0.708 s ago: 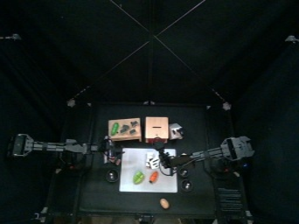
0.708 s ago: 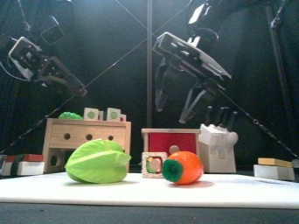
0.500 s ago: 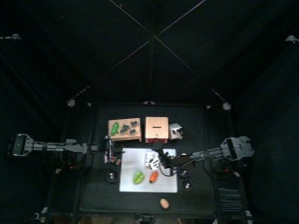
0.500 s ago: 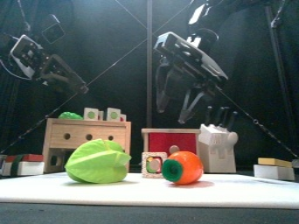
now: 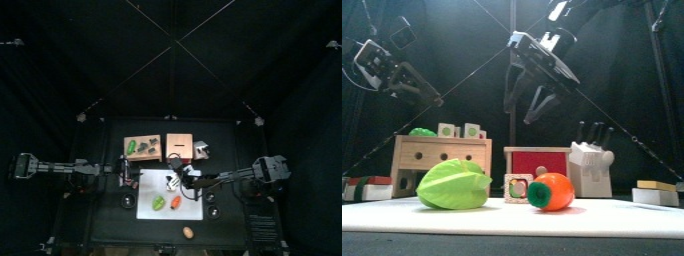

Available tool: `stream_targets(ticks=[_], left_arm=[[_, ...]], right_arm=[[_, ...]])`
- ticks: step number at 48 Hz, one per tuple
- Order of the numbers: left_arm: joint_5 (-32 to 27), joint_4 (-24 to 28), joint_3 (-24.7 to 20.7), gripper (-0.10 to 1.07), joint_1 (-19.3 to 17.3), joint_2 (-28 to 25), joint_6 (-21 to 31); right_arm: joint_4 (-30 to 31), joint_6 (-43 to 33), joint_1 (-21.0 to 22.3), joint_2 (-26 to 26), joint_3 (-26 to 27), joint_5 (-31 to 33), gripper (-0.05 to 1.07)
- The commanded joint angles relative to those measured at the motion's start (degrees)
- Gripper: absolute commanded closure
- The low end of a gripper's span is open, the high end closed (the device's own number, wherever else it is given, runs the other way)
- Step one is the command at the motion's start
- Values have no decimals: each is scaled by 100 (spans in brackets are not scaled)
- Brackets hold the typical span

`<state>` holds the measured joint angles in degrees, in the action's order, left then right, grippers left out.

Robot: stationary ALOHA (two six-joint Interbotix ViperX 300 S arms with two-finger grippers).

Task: Grab cleaver handle

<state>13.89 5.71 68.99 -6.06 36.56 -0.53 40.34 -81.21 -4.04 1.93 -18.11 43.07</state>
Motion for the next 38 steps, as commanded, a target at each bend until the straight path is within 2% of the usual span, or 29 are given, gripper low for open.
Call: stream_targets(ticks=[1,16,25,33,38], left_arm=[[53,-9,-70,24,0,9,0],[44,-35,-70,24,0,9,0],[35,-44,-62,24,0,9,9],[26,-44,-53,24,9,9,9],[9,-44,-44,24,9,9,0]], right_arm=[[-9,9,53,-378,114,114,14],[-185,9,123,-1090,158,650,15],[-659,35,378,-1354,132,1230,15],[-1037,879,677,-1450,158,1837,15],[-1345,1116,932,-1424,123,1942,15]])
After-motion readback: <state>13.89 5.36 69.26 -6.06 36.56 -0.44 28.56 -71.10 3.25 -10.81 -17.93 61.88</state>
